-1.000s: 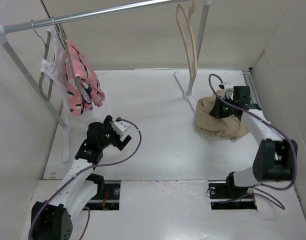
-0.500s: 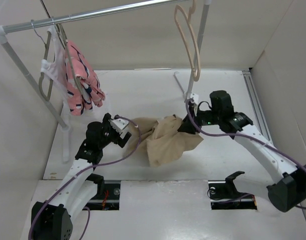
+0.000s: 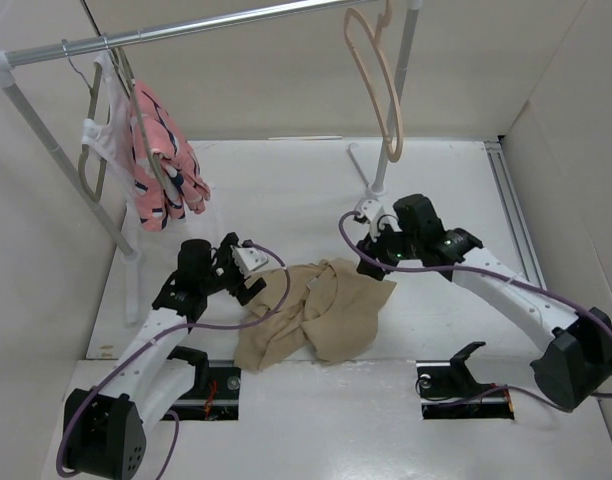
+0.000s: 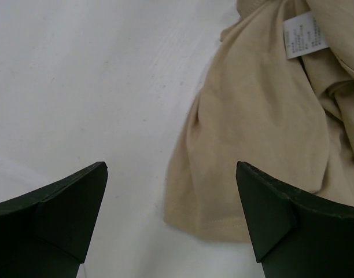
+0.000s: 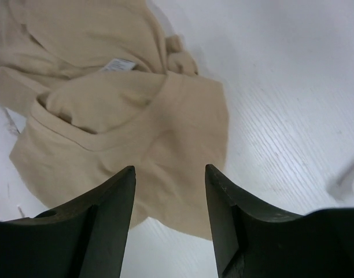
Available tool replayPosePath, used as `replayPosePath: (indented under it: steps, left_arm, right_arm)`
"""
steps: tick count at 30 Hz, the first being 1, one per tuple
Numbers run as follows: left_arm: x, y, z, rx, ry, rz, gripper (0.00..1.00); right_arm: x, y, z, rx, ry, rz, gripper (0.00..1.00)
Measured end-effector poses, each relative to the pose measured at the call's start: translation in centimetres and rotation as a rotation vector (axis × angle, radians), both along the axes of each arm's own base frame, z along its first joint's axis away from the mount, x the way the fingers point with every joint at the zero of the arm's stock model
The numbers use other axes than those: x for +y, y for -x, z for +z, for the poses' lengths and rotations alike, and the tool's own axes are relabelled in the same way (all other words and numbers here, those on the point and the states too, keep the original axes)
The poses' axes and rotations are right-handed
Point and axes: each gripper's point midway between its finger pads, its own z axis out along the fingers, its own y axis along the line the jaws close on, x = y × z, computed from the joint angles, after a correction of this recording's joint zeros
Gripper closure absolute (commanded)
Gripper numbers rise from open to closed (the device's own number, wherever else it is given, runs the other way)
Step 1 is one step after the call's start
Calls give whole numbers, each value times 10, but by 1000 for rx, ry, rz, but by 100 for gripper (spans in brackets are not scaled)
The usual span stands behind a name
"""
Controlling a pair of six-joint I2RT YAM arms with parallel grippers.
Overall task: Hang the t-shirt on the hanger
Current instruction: Move the tshirt to the center of the board
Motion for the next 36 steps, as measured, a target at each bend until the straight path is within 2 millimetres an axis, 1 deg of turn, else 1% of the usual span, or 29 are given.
replayPosePath:
  steps: [3,6,8,9,11,13,14,15,18,19,20,22,25,27,28,29,31,33,34,36]
  left_arm:
    - [-4,4,-4,18,-10,-44,10]
    - [-6,8,-8,34,-15,-71,7]
    - [-6,8,-10,41,-17,-73,7]
    - [-6,8,-11,44,-17,-73,7]
    - [-5,8,-11,49,-14,-63,7]
    - [-5,7,-10,50,-10,-54,7]
    - [-5,6,-10,51,-8,-49,7]
    - [-5,6,-10,52,-7,-44,7]
    - [-3,5,-10,54,-7,-34,7]
    - [-3,5,-10,54,-6,-33,7]
    - [-3,5,-9,52,-7,-30,7]
    - [-2,5,-8,47,-8,-27,10]
    - [-3,6,-9,48,-11,-35,12]
    - [-4,9,-10,57,-12,-47,13]
    - [-5,10,-9,60,-10,-56,13]
    - [-6,11,-8,63,-7,-64,13]
    - [-9,12,-4,64,5,-80,9]
    - [-13,11,4,63,32,-90,7]
    - [-16,10,9,62,48,-96,4]
    - [-22,11,20,59,83,-111,3]
  right_arm:
    - [26,11,-4,-8,16,51,43]
    - [49,13,-21,15,62,65,43]
    - [55,5,-37,37,112,23,45]
    - [55,0,-46,51,140,-8,45]
    - [54,-14,-61,68,193,-75,48]
    - [55,-27,-70,78,228,-120,53]
    - [57,-33,-73,82,235,-134,58]
    - [60,-38,-75,84,239,-140,70]
    - [68,-48,-78,84,246,-149,90]
    - [70,-50,-78,83,248,-147,100]
    - [70,-51,-79,82,251,-143,100]
    - [71,-50,-79,80,253,-129,100]
    - [75,-50,-72,70,246,-96,100]
    - [84,-51,-57,52,225,-72,100]
    - [91,-52,-43,34,209,-60,100]
    - [101,-56,-24,-2,180,-50,100]
    - [125,-62,27,-100,101,-28,100]
    - [147,-64,93,-227,-13,-16,100]
    - [154,-61,124,-285,-69,-14,100]
    - [156,-55,173,-373,-159,-22,100]
